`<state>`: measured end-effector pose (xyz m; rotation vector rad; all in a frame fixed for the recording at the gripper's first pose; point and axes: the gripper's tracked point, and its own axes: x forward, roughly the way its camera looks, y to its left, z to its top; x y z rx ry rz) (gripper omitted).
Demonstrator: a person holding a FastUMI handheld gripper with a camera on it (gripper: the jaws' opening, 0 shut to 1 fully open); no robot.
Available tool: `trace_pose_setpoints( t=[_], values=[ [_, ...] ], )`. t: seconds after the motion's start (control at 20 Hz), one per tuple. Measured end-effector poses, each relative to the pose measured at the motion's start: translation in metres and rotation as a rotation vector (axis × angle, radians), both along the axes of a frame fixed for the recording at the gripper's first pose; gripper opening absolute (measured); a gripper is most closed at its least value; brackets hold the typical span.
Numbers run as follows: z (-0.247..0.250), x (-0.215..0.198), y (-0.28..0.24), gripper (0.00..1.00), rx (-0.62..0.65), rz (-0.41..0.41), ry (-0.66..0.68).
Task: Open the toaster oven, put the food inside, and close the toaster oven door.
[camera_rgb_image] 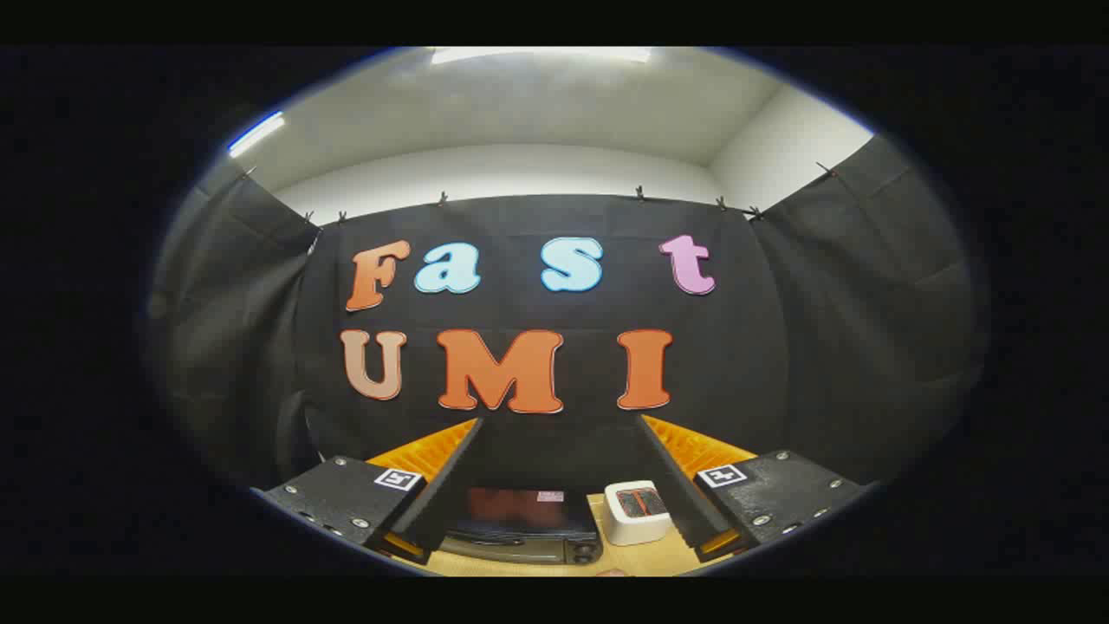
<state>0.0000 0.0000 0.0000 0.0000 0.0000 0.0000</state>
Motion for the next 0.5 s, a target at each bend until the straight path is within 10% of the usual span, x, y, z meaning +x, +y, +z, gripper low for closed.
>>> trace_pose_setpoints(
  t=[0.5],
  values=[
    [-0.0109, 0.0051, 0.0097, 1.00, 0.025, 0.010, 0.030]
  ],
)
